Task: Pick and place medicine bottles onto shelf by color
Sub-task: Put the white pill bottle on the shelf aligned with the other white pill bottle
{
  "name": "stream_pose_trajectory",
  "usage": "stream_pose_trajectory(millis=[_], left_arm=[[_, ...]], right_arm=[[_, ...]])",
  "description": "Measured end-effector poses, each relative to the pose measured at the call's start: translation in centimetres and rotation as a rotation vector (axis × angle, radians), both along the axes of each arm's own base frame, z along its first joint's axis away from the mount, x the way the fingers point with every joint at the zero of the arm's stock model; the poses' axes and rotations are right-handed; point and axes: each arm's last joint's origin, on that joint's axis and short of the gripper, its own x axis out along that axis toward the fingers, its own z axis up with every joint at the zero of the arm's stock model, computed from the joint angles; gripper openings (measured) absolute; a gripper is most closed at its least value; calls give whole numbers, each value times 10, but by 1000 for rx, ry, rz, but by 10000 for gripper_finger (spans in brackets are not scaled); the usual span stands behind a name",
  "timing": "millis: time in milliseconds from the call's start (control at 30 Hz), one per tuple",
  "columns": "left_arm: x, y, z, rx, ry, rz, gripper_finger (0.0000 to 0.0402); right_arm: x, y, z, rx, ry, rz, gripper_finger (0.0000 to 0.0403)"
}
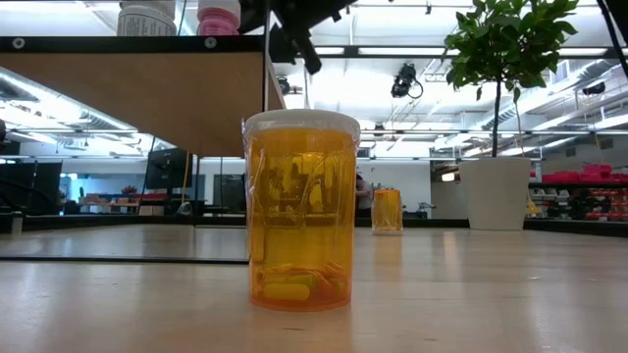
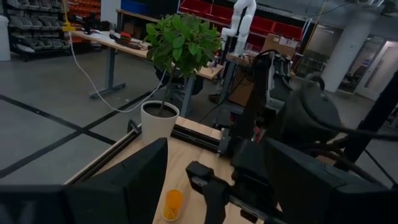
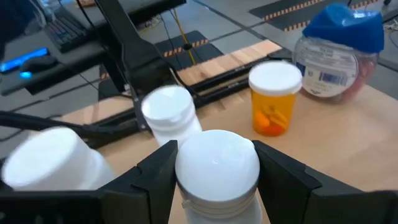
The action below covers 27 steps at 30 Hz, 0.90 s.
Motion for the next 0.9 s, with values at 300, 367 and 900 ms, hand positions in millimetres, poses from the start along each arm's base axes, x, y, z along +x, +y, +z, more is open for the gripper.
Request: stream_pose_trajectory(millis=[300, 367, 900], left_arm=[[0, 0, 0, 0, 3, 0, 268], [0, 0, 0, 0, 4, 0, 268], [0, 0, -1, -1, 6, 0, 268]], right_arm=[[-2, 0, -3, -14, 39, -10, 201], [-2, 0, -4, -21, 47, -10, 201], [-4, 0, -7, -37, 98, -12, 206]])
